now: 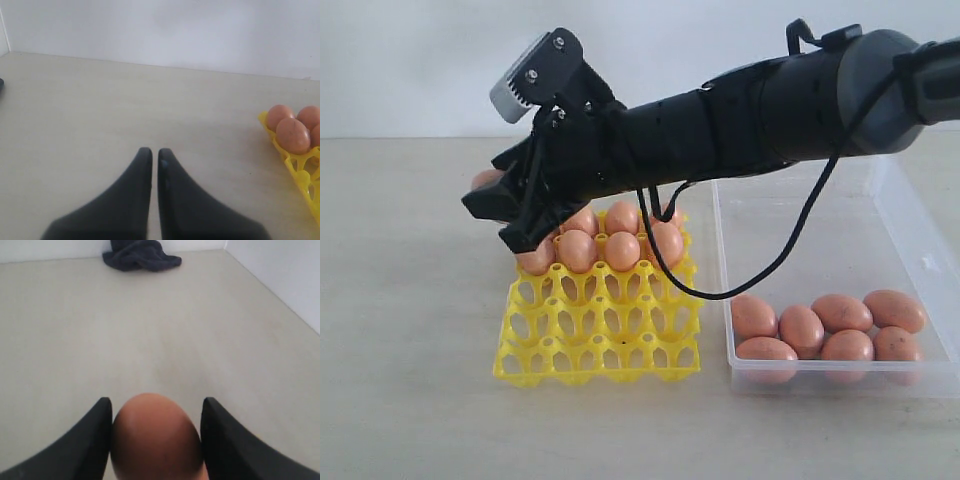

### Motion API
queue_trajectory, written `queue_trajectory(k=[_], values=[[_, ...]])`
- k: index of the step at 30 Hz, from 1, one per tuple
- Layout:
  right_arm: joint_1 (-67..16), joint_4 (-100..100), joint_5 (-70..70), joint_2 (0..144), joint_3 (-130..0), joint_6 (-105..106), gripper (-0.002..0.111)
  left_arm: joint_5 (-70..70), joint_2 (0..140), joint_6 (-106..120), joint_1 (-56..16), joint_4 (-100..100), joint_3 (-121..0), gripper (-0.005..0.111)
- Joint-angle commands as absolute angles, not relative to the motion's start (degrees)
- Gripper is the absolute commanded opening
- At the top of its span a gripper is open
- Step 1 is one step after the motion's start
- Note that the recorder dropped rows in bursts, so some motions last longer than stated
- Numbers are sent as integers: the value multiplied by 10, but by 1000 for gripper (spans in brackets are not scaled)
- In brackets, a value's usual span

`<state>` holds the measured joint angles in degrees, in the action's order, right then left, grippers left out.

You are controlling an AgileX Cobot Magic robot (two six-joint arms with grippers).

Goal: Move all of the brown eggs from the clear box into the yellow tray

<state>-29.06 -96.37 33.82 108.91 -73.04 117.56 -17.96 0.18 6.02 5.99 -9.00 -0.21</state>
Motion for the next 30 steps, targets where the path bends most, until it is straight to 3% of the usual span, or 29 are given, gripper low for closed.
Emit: queue_trajectory(k=[1, 6, 17, 26, 30], values=[[-291, -835, 233, 1085, -734, 1105, 0, -179, 0, 62, 61, -90, 0, 4], [-291, -709, 94, 1085, -734, 1009, 0, -179, 0, 62, 61, -90, 0, 4], [-291, -668, -242, 1084, -734, 928, 0, -179, 0, 62, 61, -90, 0, 4], [-291, -298, -443, 1085, -734, 384, 0, -179, 0, 62, 61, -90, 0, 4], [-291, -140, -421, 1084, -734, 174, 0, -179, 0, 62, 61, -90, 0, 4]])
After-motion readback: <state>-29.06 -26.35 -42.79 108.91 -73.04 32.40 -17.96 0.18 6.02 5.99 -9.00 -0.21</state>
